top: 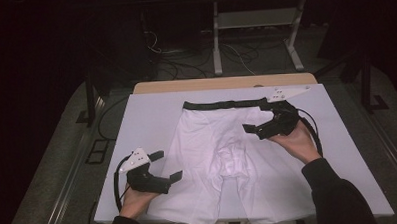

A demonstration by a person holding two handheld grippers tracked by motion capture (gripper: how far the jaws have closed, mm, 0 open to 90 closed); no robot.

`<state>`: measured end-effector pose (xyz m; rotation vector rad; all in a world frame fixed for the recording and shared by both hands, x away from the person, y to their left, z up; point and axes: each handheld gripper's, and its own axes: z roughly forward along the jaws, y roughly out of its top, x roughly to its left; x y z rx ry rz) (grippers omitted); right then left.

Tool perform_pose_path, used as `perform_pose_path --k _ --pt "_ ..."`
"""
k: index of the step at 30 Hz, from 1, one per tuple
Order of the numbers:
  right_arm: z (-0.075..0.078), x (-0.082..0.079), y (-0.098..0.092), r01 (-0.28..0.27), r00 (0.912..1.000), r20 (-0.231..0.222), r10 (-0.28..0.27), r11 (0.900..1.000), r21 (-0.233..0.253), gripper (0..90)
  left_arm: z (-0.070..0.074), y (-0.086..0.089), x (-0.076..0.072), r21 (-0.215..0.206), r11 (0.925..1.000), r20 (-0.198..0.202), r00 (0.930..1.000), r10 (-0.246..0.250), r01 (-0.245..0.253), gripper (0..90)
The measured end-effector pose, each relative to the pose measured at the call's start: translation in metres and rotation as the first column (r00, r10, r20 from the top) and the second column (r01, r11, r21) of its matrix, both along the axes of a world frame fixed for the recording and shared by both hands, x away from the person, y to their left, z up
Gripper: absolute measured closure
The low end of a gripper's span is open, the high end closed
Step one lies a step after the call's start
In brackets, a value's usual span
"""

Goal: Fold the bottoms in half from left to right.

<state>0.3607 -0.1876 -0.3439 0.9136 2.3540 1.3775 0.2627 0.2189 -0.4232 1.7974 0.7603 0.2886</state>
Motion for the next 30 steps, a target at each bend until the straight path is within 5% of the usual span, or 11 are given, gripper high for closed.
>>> perform_pose_path --k 30 --pt "-0.003 0.04 0.047 -0.026 0.9994 -0.024 0.026 1.0 -0.016 0.0 0.0 -0.001 0.001 0.001 0.9999 -0.002 0.9999 -0.01 0.01 0.0"
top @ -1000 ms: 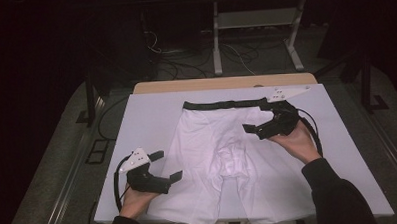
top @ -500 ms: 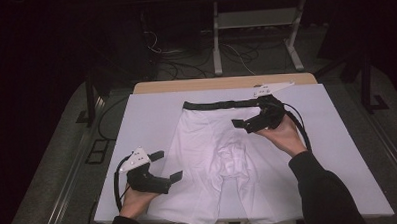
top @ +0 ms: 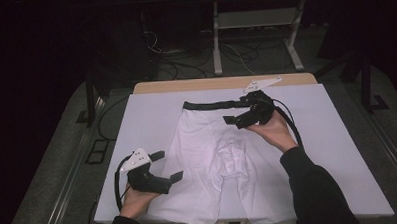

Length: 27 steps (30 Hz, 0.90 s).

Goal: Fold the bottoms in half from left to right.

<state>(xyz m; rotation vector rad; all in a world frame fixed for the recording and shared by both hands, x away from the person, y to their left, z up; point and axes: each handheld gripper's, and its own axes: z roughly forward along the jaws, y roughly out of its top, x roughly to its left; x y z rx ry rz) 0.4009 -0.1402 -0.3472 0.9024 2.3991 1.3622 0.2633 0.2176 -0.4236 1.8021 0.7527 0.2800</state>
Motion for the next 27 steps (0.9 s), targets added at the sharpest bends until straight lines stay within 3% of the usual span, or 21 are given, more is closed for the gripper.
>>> perform_pose_path --k 16,27 --pt "-0.003 0.018 0.035 -0.029 0.9995 -0.01 0.029 1.0 -0.002 0.0 0.0 0.0 0.001 -0.002 1.0 -0.001 1.0 -0.005 0.005 0.0" --pt "-0.005 0.028 0.047 -0.028 0.9994 -0.022 0.028 1.0 -0.002 0.0 0.0 0.0 0.002 -0.009 1.0 -0.001 1.0 -0.003 0.003 0.0"
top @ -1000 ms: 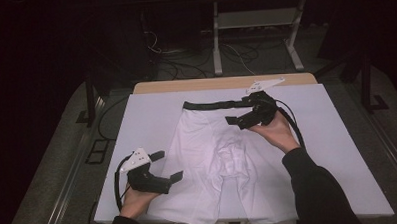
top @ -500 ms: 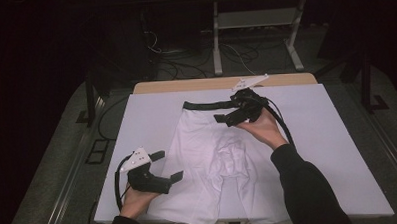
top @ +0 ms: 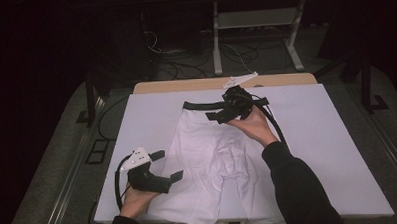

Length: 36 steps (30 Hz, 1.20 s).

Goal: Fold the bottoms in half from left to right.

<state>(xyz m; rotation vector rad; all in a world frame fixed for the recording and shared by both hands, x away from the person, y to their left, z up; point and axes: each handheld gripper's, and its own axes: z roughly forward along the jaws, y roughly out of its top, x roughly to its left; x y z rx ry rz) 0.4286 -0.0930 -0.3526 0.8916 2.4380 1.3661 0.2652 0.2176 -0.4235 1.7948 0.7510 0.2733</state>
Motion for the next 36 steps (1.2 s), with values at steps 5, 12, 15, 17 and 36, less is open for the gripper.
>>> perform_pose_path --k 5,12,15,17,36 --pt "-0.001 0.005 0.005 0.003 1.0 -0.002 -0.003 1.0 0.007 0.0 0.0 0.0 0.0 -0.002 1.0 0.001 1.0 0.0 0.0 0.0" --pt "-0.004 0.013 0.011 0.007 0.9999 -0.012 -0.007 1.0 0.014 0.0 0.0 0.0 0.001 -0.003 1.0 0.001 1.0 -0.002 0.002 0.0" --pt "-0.007 0.017 0.015 0.005 0.9999 -0.014 -0.005 1.0 0.008 0.0 0.0 0.0 0.001 -0.005 1.0 0.001 1.0 -0.001 0.001 0.0" --pt "-0.009 0.02 0.018 0.009 0.9998 -0.02 -0.009 1.0 0.014 0.0 0.001 0.0 0.001 -0.007 1.0 0.002 1.0 -0.001 0.001 0.0" --pt "-0.02 0.043 0.036 0.028 0.9992 -0.028 -0.028 1.0 0.007 0.0 0.001 0.001 0.002 -0.021 0.9998 0.001 1.0 -0.001 0.001 0.0"
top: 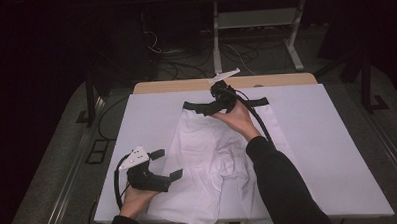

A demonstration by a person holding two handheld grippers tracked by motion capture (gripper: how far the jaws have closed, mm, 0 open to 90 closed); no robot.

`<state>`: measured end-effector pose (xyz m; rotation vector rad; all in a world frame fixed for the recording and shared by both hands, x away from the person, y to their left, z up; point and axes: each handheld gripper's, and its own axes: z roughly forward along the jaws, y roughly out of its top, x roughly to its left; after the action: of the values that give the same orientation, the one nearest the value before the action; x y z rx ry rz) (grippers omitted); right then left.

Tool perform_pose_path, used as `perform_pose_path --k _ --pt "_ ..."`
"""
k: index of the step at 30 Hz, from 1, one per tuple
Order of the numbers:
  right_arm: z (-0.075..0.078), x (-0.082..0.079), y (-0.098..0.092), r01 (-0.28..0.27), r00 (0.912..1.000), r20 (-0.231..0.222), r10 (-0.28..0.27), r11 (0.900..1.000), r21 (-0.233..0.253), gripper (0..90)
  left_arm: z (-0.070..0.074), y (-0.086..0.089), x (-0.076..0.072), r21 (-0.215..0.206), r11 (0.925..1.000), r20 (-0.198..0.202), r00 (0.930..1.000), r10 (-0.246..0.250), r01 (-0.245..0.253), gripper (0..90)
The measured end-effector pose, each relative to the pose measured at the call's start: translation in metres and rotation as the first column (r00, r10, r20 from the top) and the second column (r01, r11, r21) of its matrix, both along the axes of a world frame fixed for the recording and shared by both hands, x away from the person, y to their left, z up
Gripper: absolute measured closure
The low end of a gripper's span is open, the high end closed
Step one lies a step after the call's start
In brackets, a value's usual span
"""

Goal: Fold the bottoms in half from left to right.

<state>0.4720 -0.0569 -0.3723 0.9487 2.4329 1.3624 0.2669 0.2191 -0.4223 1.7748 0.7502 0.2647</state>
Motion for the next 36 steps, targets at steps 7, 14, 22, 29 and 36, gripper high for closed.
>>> perform_pose_path --k 7,14,22,29,36 --pt "0.0 0.007 0.013 -0.007 1.0 -0.005 0.007 1.0 -0.001 0.0 0.001 0.0 0.001 -0.007 1.0 0.002 1.0 0.001 -0.001 0.0" --pt "-0.006 0.014 0.032 -0.01 0.9998 -0.016 0.01 1.0 0.001 0.0 0.001 0.001 0.0 -0.018 0.9998 0.003 1.0 0.003 -0.002 0.0" --pt "-0.02 0.022 0.055 -0.012 0.9995 -0.028 0.011 1.0 -0.018 0.0 0.002 0.002 0.001 -0.034 0.9994 0.006 1.0 0.003 -0.003 0.0" --pt "-0.027 0.028 0.071 0.008 0.9999 -0.009 -0.008 1.0 -0.027 0.0 0.003 0.002 0.001 -0.046 0.9989 0.008 1.0 0.003 -0.002 0.0" --pt "-0.037 0.035 0.077 0.044 0.9989 -0.013 -0.044 0.998 -0.048 0.0 0.003 0.002 0.001 -0.051 0.9987 0.01 0.9999 0.003 -0.002 0.0"
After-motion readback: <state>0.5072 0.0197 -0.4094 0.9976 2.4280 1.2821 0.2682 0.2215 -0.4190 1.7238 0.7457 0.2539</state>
